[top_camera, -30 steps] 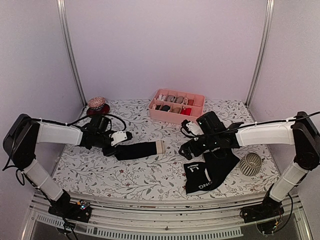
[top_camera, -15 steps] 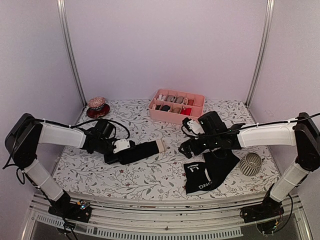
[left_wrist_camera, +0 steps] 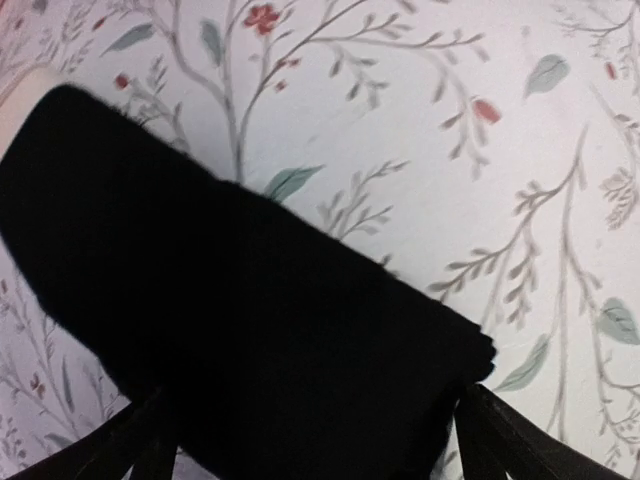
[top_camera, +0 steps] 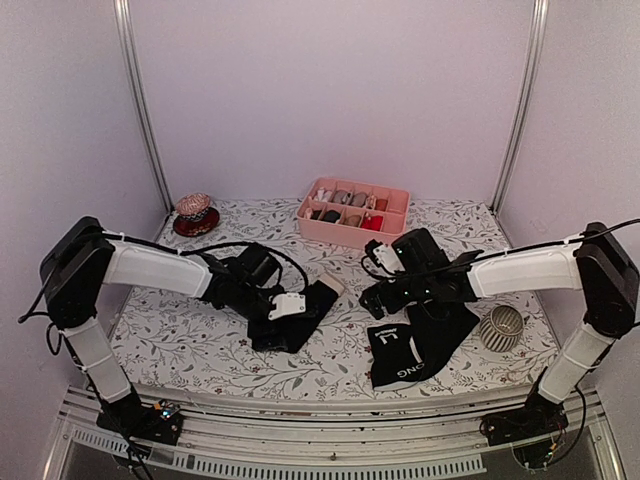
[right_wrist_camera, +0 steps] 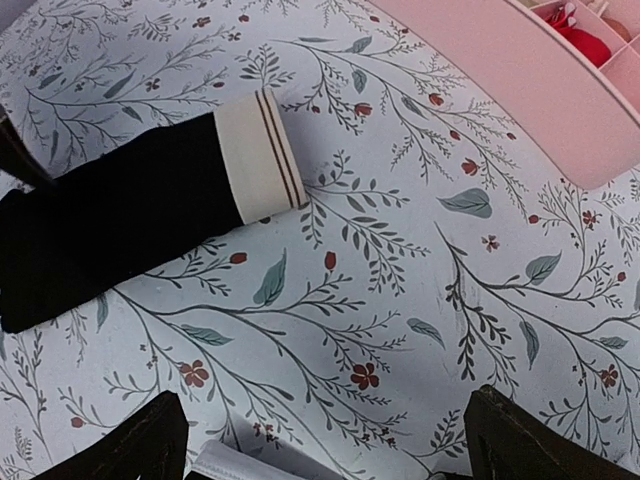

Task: Roll the underwear
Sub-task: Rotate the underwear at the center of the board.

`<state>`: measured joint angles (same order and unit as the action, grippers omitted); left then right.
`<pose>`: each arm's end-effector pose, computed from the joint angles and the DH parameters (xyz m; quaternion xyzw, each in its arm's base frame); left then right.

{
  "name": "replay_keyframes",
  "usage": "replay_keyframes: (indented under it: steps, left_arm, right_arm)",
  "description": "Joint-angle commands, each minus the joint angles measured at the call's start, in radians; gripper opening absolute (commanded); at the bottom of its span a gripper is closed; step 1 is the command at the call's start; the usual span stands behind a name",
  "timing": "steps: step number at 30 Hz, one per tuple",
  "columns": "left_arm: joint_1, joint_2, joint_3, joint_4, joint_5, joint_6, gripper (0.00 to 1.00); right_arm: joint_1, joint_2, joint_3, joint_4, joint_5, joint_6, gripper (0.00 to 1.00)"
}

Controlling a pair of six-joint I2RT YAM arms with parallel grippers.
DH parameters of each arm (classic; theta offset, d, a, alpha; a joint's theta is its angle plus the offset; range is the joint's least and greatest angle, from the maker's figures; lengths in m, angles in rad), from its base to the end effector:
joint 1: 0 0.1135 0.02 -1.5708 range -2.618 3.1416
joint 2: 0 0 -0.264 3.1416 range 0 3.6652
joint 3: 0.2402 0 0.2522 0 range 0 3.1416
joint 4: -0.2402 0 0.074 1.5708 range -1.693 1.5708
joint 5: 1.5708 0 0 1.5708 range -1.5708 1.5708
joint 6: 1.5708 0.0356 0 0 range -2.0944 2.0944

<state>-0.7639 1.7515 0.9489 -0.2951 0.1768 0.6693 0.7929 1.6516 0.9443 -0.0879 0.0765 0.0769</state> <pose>0.2343 -0.2331 0.1417 0.6516 0.7166 -0.0968 0.2291 0.2428 0.2426 0.1849 -0.3106 0.8715 0.1271 0.3576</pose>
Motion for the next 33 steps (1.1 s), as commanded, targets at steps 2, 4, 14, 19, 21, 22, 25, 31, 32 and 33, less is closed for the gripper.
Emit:
replay_keyframes:
  steps: [2,4,14,19,21,22,25,31,32,33]
  left_arm:
    - [-0.053,-0.062,0.081,-0.142,0.159,-0.082,0.98]
    - [-0.026,-0.139,0.076,-0.094,0.157,-0.105,0.98]
    - [0.092,-0.151,0.003,0.138,0.102,-0.151,0.99]
    - [0.093,-0.059,0.029,0.142,0.068,-0.148,0.98]
    - [0.096,-0.063,0.009,0.169,0.049,-0.155,0.98]
    - [0.099,-0.073,-0.006,0.187,0.039,-0.159,0.98]
    - [0.114,-0.102,-0.052,0.228,0.020,-0.166,0.98]
    - [0.117,-0.054,-0.069,0.281,-0.108,-0.162,0.98]
    - [0.117,-0.045,-0.076,0.300,-0.140,-0.158,0.98]
    - [0.117,-0.039,-0.085,0.323,-0.164,-0.150,0.98]
  right_arm:
    - [0.006,0.080,0.017,-0.004,0.091,-0.027,0.99]
    - [0.005,0.122,0.048,-0.025,0.116,-0.018,0.99]
    - [0.005,0.333,0.328,-0.172,0.184,-0.031,0.99]
    - [0.005,0.456,0.464,-0.209,0.156,-0.043,0.99]
    - [0.005,0.501,0.509,-0.217,0.138,-0.050,0.99]
    - [0.006,0.524,0.534,-0.220,0.132,-0.054,0.99]
    - [0.006,0.582,0.603,-0.226,0.139,-0.064,0.99]
    - [0.004,0.730,0.827,-0.250,0.158,-0.103,0.99]
    - [0.003,0.754,0.862,-0.251,0.161,-0.109,0.99]
    - [0.002,0.773,0.892,-0.251,0.162,-0.114,0.99]
